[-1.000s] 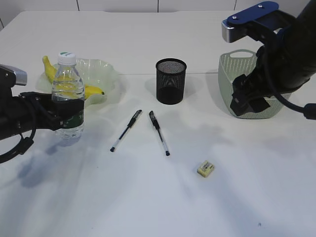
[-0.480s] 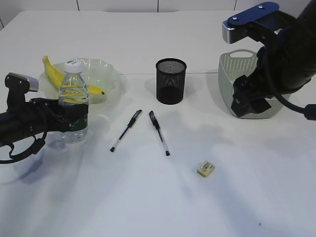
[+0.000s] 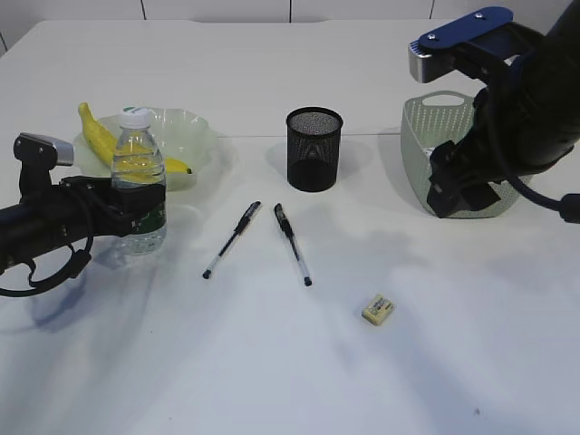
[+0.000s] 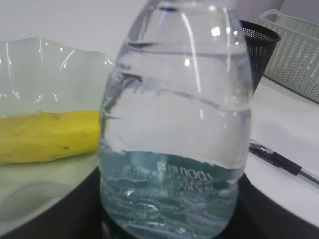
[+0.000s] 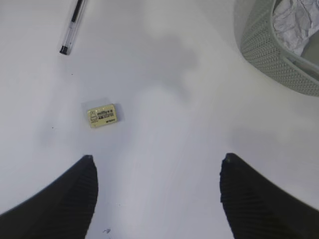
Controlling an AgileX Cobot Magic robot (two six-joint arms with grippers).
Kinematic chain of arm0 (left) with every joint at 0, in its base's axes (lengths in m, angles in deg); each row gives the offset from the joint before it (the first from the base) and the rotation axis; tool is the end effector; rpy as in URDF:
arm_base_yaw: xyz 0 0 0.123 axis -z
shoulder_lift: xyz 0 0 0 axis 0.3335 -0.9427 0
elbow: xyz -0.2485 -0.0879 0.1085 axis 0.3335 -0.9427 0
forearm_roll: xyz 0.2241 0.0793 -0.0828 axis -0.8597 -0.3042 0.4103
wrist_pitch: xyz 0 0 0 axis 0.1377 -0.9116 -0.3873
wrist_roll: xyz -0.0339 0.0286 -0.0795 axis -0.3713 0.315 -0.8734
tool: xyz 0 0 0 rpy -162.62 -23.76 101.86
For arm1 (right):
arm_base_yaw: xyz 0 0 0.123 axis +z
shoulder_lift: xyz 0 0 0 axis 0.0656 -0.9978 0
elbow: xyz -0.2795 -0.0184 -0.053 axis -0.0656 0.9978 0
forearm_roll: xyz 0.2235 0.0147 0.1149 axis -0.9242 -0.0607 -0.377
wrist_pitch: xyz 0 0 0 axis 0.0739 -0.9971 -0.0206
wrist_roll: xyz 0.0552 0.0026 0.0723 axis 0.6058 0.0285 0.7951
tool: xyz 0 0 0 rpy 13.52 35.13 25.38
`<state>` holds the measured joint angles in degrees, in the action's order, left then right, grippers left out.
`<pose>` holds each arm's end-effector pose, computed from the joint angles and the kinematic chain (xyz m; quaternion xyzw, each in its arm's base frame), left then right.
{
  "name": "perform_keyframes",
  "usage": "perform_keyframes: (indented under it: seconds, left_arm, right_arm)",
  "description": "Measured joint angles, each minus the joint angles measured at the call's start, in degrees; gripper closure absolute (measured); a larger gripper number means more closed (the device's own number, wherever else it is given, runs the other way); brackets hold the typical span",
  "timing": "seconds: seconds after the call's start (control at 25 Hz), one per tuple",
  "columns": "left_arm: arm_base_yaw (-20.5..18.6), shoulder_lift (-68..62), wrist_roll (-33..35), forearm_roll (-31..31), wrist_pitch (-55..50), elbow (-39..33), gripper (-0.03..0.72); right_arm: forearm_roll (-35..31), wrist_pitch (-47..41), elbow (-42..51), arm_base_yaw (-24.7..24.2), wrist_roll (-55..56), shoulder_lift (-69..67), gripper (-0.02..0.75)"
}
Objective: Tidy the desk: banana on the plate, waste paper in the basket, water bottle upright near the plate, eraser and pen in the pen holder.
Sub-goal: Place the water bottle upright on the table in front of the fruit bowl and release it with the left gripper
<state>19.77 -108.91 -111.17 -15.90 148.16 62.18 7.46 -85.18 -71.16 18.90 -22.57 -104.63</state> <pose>0.3618 -0.0564 0.0926 0.1707 0.7425 -0.2710 0.5883 0.2861 0.1108 0.2970 -0.2635 0.9407 -0.0191 0.2128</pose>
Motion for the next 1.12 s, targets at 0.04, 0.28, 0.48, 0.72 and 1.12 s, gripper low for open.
perform_keyframes:
  seconds: [0.04,0.28,0.48,0.72,1.12]
  left_arm:
    - [0.0,0.0,0.0,0.0,0.0,0.0,0.302]
    - [0.0,-0.21,0.11,0.14,0.13,0.0,0.25]
    - [0.0,-0.34,0.11,0.14,0.13,0.0,0.209]
    - [0.0,0.19,0.11,-0.63,-0.66,0.0,0.201]
    - [0.1,1.91,0.11,-2.8,-0.61,0.0,0.094]
  right_arm:
    - [0.0,0.0,0.0,0.0,0.0,0.0,0.168]
    - [0.0,0.0,0.0,0.0,0.0,0.0,0.169]
    - [0.0,0.0,0.0,0.0,0.0,0.0,0.169]
    - [0.0,-0.13,0.0,0.0,0.1,0.0,0.169]
    - [0.03,-0.13,0.0,0.0,0.1,0.0,0.169]
